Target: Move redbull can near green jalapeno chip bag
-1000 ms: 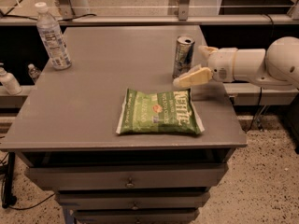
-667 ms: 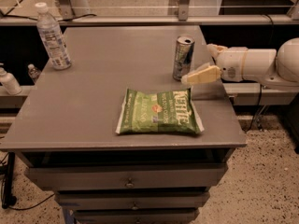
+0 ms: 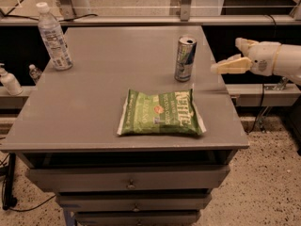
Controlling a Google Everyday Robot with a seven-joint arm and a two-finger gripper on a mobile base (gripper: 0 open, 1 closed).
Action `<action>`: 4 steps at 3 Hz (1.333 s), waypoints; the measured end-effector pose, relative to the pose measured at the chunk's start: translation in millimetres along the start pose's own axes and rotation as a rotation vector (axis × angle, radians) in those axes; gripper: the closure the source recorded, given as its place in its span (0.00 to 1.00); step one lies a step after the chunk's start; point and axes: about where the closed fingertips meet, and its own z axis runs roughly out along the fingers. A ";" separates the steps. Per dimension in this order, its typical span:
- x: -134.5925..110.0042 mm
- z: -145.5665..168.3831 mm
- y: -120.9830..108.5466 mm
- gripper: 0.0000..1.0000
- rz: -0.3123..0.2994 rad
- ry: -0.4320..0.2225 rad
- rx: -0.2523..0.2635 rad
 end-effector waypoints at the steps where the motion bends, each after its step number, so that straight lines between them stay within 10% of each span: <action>1: -7.9 -34.8 -22.1 0.00 -0.015 0.002 0.017; 4: -74.7 -102.0 -3.6 0.00 -0.085 0.013 0.127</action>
Offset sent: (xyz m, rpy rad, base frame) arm -0.0576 -0.1001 0.1090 -0.1111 -0.0911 -0.1429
